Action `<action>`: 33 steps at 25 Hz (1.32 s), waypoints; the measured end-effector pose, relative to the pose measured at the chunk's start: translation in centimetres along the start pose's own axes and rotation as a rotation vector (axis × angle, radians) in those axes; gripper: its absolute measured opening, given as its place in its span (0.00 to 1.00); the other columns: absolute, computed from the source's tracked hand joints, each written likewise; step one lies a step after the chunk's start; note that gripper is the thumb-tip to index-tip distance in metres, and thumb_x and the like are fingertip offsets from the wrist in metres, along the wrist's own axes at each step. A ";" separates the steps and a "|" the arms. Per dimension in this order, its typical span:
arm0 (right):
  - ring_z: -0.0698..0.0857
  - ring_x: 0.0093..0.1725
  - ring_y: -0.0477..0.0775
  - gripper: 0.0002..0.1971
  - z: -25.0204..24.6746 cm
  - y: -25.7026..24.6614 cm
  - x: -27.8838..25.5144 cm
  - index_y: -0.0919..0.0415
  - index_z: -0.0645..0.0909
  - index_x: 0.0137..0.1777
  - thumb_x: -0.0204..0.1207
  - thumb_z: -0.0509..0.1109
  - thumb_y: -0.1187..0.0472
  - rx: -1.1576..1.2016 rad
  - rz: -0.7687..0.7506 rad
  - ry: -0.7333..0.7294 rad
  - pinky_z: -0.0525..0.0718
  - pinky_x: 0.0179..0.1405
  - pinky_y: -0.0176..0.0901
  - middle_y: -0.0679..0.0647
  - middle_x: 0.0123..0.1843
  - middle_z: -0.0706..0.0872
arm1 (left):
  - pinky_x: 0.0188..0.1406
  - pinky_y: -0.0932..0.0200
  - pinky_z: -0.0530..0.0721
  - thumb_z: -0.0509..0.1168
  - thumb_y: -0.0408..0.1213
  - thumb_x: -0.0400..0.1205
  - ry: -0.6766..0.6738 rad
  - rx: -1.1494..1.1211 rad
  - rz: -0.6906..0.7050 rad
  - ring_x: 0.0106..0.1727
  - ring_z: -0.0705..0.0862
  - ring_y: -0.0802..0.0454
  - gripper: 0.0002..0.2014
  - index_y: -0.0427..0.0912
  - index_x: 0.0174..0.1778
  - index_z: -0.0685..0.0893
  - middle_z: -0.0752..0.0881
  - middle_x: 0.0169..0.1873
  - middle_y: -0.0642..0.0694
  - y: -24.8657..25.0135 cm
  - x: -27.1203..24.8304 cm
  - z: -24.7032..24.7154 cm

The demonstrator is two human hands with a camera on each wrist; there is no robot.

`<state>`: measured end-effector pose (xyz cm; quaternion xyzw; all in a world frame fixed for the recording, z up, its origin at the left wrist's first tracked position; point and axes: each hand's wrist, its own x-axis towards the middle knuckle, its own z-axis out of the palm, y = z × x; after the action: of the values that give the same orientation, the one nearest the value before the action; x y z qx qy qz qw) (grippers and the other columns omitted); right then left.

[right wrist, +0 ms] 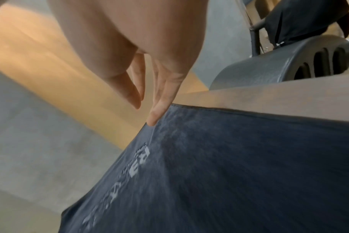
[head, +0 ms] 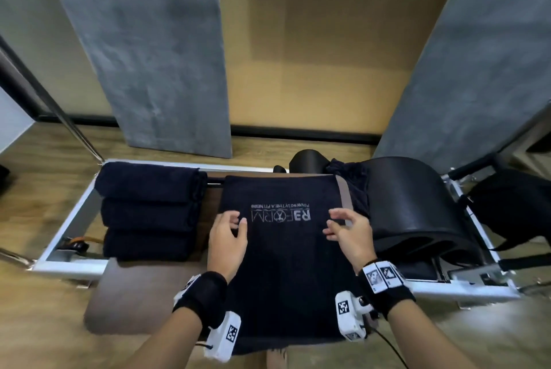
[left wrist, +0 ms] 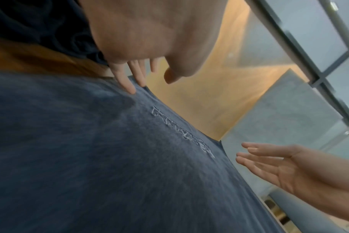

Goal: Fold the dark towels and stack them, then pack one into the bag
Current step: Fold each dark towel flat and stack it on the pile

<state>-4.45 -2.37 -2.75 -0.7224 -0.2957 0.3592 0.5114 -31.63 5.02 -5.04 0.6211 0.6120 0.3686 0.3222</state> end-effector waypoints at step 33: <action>0.89 0.28 0.64 0.02 5.0 -8.1 0.2 0.64 0.81 0.53 0.87 0.69 0.65 -0.266 -0.026 -0.151 0.81 0.19 0.44 0.63 0.41 0.92 | 0.55 0.46 0.85 0.66 0.39 0.90 -0.185 0.144 0.221 0.50 0.82 0.53 0.04 0.45 0.51 0.85 0.81 0.49 0.52 6.7 2.7 -0.3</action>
<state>-8.89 2.86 3.80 -0.7507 -0.3876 0.3638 0.3922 -28.46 7.39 1.00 0.7374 0.5323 0.2983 0.2895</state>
